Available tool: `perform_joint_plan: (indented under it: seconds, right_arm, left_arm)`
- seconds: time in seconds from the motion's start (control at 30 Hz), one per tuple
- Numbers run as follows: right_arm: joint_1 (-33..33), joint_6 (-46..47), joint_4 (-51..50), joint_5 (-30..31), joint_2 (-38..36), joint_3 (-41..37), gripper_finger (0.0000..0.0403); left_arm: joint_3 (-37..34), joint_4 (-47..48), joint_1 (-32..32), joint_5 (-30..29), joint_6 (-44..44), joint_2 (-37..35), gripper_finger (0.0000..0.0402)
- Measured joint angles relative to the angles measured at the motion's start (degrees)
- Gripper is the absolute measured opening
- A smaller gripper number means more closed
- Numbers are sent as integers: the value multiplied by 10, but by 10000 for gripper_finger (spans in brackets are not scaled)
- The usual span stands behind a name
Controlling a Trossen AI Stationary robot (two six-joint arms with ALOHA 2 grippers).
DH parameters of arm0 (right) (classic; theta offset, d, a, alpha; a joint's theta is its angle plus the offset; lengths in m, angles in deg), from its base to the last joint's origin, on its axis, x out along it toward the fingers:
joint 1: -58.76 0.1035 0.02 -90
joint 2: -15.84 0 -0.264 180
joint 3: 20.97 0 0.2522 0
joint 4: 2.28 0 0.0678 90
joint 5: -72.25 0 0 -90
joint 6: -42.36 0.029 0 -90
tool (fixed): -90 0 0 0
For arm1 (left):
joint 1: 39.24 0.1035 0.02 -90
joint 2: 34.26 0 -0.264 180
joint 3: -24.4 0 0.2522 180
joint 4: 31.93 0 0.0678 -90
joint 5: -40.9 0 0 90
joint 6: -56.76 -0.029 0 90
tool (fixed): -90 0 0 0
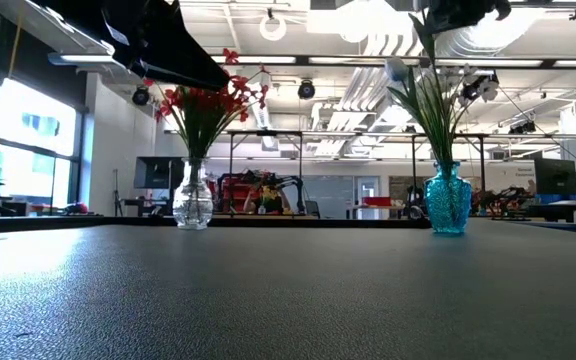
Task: Sort flowers into vase by color
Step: Put the white flower into the blue vase
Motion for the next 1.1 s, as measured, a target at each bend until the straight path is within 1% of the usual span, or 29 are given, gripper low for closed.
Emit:
perform_joint_plan:
  seconds: [0.13, 0.33, 0.5, 0.6, 0.77, 0.87, 1.0, 1.1]
  right_arm:
    - [-21, 39, -3, 0, 0, -28, 0]
    - [-62, 107, -4, 0, 0, -93, 0]
    - [-86, 169, -3, -12, 0, -137, 0]
    - [-93, 186, 3, -13, -1, -154, 0]
    - [-95, 187, -9, -18, 0, -160, 5]
    - [-95, 187, -11, -37, 0, -150, 27]
    - [-92, 187, -13, -48, 0, -135, 76]
    - [-92, 180, -11, -78, 0, -126, 110]
  left_arm:
    - [0, 0, 0, 0, 1, 0, 157]
    - [0, 0, 0, 4, 1, 0, 157]
    - [0, 0, 0, 5, 1, 0, 157]
    - [0, 0, 0, 5, 1, 0, 157]
    - [0, -4, 0, 5, 1, 0, 157]
    - [0, -4, 0, 5, 7, 0, 157]
    - [0, -4, 0, 5, 11, 0, 157]
    - [0, -4, 0, 5, 12, 0, 157]
